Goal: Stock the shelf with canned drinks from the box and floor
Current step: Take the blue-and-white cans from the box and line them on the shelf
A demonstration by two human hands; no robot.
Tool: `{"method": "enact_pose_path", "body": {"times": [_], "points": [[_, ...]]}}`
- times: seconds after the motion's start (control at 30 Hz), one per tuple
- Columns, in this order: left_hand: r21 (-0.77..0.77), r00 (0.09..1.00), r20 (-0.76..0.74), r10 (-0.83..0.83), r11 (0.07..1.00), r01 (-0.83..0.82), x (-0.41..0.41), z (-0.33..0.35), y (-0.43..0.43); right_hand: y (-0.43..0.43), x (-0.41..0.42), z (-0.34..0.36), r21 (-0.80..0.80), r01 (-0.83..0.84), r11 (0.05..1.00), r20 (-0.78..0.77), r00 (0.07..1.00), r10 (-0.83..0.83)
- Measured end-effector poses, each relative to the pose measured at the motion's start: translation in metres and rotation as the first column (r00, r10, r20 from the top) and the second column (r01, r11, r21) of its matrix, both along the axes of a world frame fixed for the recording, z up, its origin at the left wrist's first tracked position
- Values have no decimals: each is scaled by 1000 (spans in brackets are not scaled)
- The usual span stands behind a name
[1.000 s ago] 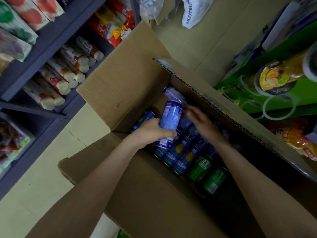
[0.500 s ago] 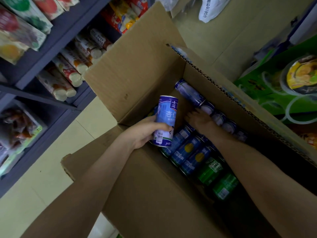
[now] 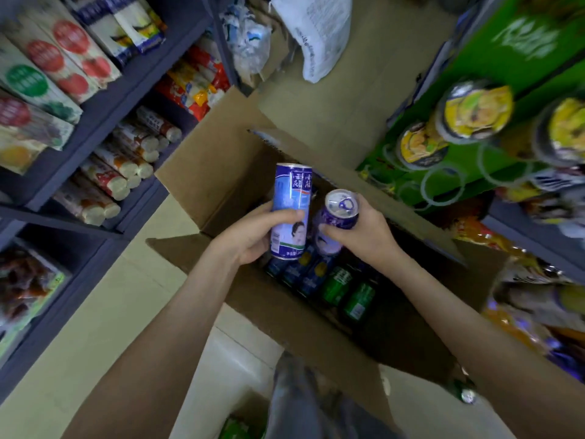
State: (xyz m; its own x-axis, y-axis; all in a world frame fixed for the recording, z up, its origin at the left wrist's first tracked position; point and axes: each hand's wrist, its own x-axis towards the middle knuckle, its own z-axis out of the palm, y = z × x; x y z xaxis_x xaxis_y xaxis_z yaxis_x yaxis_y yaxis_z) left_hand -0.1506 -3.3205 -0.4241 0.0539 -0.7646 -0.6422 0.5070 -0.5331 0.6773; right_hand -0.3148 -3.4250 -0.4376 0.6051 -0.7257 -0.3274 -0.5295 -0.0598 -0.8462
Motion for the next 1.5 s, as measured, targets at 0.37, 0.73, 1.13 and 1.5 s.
{"method": "enact_pose_path", "body": {"times": [0.37,0.73,1.13,1.5], "points": [[-359,978,-47,-203,917,173,-181,200,-32,-23,-192,246,171,335,927,587,721,-369],[-652,963,-52,-264,739,167,-387,360,-106,-49,-374,400,-168,461,871,725,657,-208],[-822,958,288,-1,513,248,-395,474,-203,-155,-416,515,-340,696,633,794,572,-203],[-838,883,429,191,449,310,-341,522,-341,-317,-365,549,-389,760,521,711,608,-355]]}}
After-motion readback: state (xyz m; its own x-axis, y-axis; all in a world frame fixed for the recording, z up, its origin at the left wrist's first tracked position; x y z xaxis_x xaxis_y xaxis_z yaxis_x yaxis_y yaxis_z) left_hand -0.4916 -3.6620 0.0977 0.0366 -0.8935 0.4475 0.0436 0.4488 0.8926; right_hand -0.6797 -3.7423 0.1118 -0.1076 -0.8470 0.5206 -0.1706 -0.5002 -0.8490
